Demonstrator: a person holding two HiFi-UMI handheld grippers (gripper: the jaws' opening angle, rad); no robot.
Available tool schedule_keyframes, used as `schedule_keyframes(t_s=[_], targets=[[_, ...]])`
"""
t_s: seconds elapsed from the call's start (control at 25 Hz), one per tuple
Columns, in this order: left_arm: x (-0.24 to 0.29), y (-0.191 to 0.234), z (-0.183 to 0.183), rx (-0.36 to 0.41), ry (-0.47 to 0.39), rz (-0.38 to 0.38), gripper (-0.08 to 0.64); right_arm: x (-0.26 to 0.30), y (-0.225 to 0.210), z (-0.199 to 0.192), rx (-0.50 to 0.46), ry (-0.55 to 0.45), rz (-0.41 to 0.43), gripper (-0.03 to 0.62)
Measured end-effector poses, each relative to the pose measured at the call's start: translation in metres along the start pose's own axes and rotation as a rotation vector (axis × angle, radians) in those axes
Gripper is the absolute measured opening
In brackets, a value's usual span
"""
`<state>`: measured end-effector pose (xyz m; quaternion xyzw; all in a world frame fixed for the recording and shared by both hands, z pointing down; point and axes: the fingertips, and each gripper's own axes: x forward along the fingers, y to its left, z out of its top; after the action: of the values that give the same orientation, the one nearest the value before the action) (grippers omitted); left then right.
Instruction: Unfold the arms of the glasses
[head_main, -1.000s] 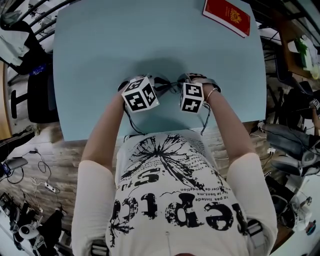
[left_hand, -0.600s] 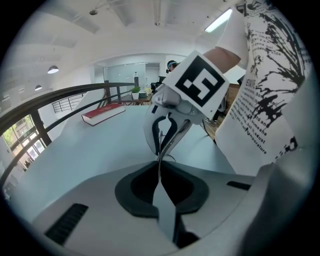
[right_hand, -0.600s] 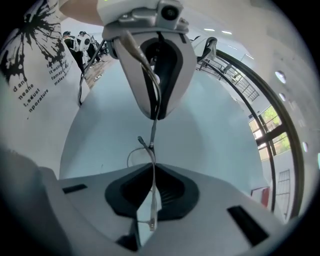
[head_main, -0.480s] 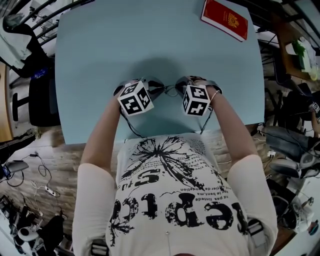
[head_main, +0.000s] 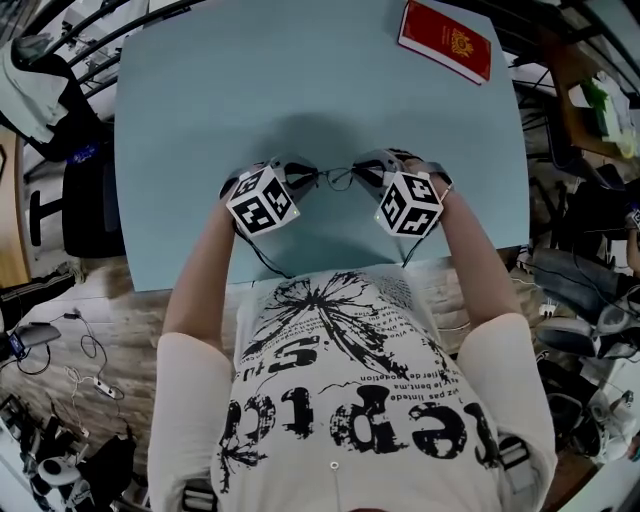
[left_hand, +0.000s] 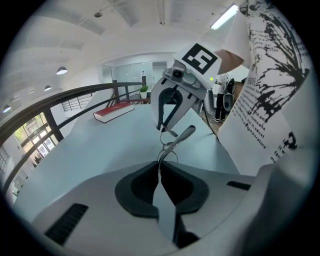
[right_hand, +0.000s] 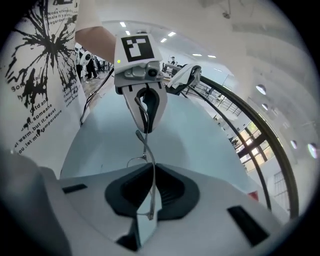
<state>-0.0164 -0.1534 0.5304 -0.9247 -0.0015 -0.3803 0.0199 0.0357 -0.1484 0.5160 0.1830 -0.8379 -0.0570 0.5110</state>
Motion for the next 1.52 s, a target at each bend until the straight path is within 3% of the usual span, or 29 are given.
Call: schedule_keyframes(t_s=[0.12,0.44,0.76,1.16,1.28,1.36,1.52], targets=[[-0.002,0.001,-0.005,-0.011,0.019,0.02,0.029,-0.007,-0.005,0.0,0.044,-0.05,-0.03,0.029],[-0.016,0.004,-0.023,-0.002,0.087,0.075,0.029,-0.017,-0.007,-0.025,0.071,-0.015,-0.071,0.029],[-0.02,0.014,-0.021,-0.016,0.076,0.127,0.029,-0.013,-0.003,-0.038,0.158,0.008,-0.051,0.028],[-0.021,0.017,-0.016,-0.068,0.046,0.163,0.029,-0.012,-0.004,-0.033,0.202,0.002,-0.098,0.032],[-0.022,0.016,-0.015,-0.098,0.036,0.177,0.035,-0.013,-0.003,-0.033,0.214,0.0,-0.101,0.082],[-0.025,0.014,-0.014,-0.116,0.025,0.185,0.107,-0.014,0.003,-0.032,0.243,-0.011,-0.081,0.137],[-0.038,0.012,-0.015,-0.14,-0.021,0.241,0.13,-0.018,0.013,-0.036,0.3,-0.007,-0.091,0.149]])
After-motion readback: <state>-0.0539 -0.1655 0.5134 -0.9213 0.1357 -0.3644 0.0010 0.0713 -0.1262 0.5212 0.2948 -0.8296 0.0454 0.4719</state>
